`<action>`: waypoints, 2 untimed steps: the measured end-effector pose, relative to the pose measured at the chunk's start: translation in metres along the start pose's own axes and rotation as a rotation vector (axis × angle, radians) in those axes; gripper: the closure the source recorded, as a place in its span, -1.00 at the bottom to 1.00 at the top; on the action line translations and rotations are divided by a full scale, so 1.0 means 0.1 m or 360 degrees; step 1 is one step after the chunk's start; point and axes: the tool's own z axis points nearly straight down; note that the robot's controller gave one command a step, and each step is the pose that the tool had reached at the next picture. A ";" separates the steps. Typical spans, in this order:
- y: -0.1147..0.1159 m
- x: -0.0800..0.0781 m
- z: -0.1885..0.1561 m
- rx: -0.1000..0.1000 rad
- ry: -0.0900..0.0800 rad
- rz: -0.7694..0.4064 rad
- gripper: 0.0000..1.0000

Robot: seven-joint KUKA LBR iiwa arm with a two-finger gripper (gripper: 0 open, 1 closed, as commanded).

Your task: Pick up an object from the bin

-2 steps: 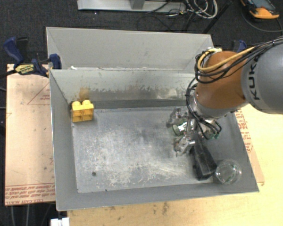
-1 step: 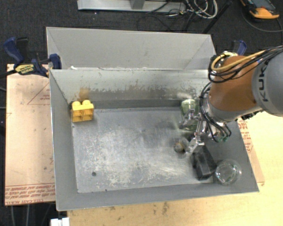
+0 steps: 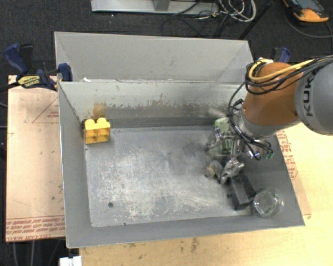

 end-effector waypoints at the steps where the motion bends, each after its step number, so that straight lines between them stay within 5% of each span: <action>1: 0.04 0.55 0.01 0.0031 -0.0086 0.0664 1.00; 2: 0.04 0.59 0.00 0.0035 -0.0102 0.0675 1.00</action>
Offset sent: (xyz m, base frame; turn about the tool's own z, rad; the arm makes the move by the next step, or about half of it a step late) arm 0.0000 0.0000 0.0000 0.0000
